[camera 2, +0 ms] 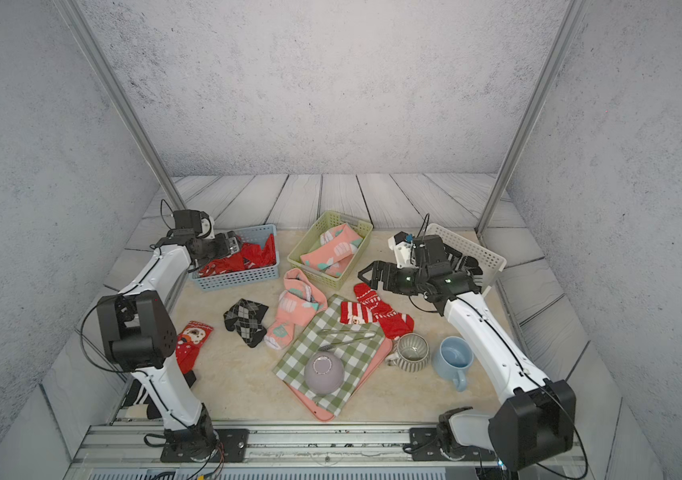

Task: Sort the socks into the basket by color
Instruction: Pick up the sock from the center of the board.

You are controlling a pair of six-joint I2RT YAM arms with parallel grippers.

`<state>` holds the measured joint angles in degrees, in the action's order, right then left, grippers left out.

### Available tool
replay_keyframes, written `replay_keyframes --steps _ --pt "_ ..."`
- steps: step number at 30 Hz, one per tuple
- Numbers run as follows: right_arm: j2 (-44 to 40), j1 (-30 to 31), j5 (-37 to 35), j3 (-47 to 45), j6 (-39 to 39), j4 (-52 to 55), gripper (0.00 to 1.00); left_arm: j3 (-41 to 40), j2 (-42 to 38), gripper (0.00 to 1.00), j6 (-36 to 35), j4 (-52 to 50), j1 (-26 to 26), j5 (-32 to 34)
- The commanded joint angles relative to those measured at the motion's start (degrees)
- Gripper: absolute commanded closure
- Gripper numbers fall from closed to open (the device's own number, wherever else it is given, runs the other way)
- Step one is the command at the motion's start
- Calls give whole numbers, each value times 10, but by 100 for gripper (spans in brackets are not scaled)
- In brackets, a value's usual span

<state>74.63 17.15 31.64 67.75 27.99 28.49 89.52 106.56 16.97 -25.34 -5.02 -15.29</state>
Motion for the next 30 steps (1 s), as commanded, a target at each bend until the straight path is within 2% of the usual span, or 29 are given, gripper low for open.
replay_keyframes --steps 1,10,15,19,20,22,24,30 --pt "16 6 11 -4 -10 0 1 -32 -56 0 -3 13 21 -1" --pt "33 34 8 -4 -15 -12 1 -233 -182 0 83 35 61 56" --pt "33 41 10 -6 -18 -9 1 -303 -218 0 109 19 77 93" --pt "29 42 6 -13 -19 -7 1 -372 -226 0 144 56 82 97" --pt "28 42 6 -15 -20 -6 1 -381 -224 0 145 67 82 95" --pt "22 42 4 -20 -20 -7 1 -387 -211 10 145 80 82 92" --pt "20 43 1 -23 -21 -5 1 -381 -189 14 147 79 83 107" --pt "14 43 0 -29 -22 -4 1 -356 -132 18 143 56 93 158"
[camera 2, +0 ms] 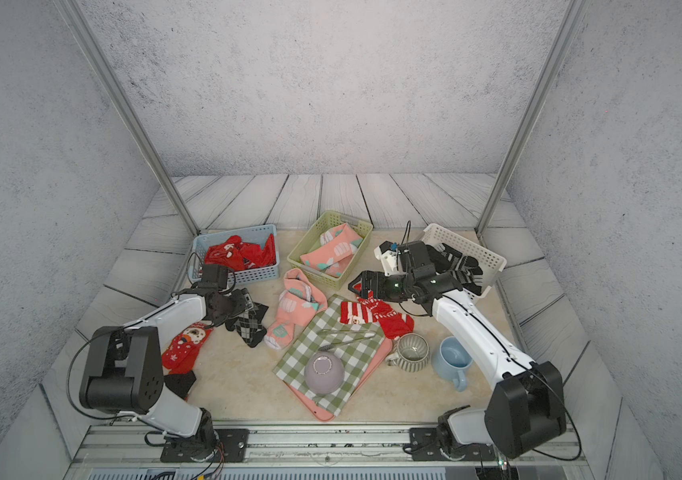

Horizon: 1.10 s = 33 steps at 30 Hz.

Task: Sort the socks into the basket by color
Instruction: Pick up the sock from the center of the board.

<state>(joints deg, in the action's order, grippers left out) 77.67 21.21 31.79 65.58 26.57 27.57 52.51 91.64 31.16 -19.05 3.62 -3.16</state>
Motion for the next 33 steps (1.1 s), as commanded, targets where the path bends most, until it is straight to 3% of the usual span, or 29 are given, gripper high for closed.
replay_keyframes --steps 1,5,9,11,17,20,24,33 --pt "-16 1 -1 -7 -9 5 1 17 26 18 1 -12 7 52" --pt "-17 2 -2 -7 -13 9 1 6 45 18 7 -7 10 73" --pt "-17 2 -1 -6 -14 8 1 12 47 25 -4 -14 24 82" --pt "-18 2 -2 -6 -14 7 1 11 46 34 -3 -13 26 82" --pt "-17 2 3 -9 -14 2 1 8 34 85 -5 -14 31 63" --pt "-10 3 8 -8 -14 1 1 9 3 100 -11 -23 42 64" --pt "0 11 13 -1 -16 1 1 11 -77 100 -39 -30 60 39" --pt "37 60 21 46 -24 -6 1 44 -211 100 -117 -21 133 -106"
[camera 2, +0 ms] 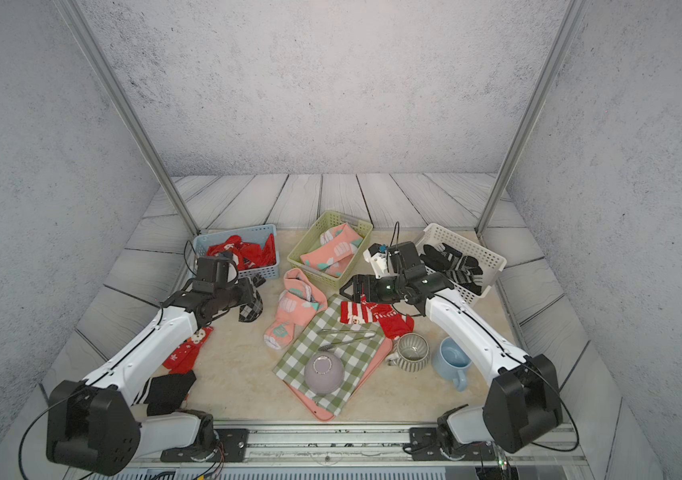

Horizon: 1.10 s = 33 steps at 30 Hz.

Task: Sort the socks into the basket by color
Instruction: Pick up the sock from the center of the board.

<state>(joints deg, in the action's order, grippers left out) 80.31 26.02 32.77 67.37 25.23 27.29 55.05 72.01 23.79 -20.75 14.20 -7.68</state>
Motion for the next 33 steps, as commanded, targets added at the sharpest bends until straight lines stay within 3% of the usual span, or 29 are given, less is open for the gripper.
replay_keyframes --steps 1,8,12,15,26,33 --pt "16 17 15 38 -9 -4 1 21 -23 100 -53 4 43 -74" --pt "34 42 65 78 16 -49 0 18 -58 100 -94 60 109 -142" --pt "34 63 75 78 -3 -63 7 22 -60 100 -85 100 120 -187" --pt "35 71 70 68 -8 -74 2 37 -56 100 -78 114 131 -214" --pt "42 71 105 71 50 -157 1 55 -40 100 -88 125 178 -249" --pt "37 74 129 62 78 -186 20 64 -29 100 -92 140 197 -248"
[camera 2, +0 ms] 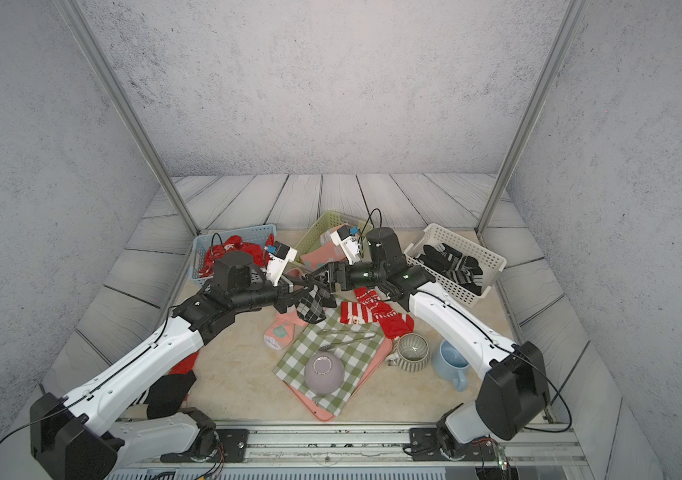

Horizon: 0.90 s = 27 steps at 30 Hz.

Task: Sort the socks into the basket by color
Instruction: Pick up the sock from the center of the board.

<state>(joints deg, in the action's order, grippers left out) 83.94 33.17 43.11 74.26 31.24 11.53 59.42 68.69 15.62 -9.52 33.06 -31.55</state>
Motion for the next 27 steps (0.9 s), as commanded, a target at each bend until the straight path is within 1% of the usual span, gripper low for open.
replay_keyframes --steps 1,4,6,8,12,14,16,19,20,22,24,27 --pt "2 3 29 -9 21 -32 23 23 6 100 -11 30 10 -10" --pt "1 8 30 -16 28 -40 39 34 9 100 -14 35 14 -9" --pt "2 8 32 -15 32 -42 52 41 11 100 -19 34 17 -10" --pt "4 8 37 -13 32 -41 60 44 11 100 -21 34 17 -9" --pt "1 8 30 -12 29 -37 87 48 14 100 -25 32 19 -11" --pt "0 9 28 -7 25 -29 97 47 15 100 -25 32 20 -10" --pt "-3 9 19 -7 22 -26 100 47 15 100 -26 31 20 -9" --pt "-7 8 0 6 5 1 100 44 15 96 -30 25 20 -3" --pt "-8 8 -12 12 -1 12 100 44 14 89 -31 24 20 -3" --pt "-11 7 -36 24 -14 36 100 44 14 61 -31 17 20 -2" --pt "-15 -1 -73 40 -28 66 100 41 11 37 -27 11 20 2" --pt "-13 -30 -112 66 -42 97 100 34 4 19 -22 1 20 11"
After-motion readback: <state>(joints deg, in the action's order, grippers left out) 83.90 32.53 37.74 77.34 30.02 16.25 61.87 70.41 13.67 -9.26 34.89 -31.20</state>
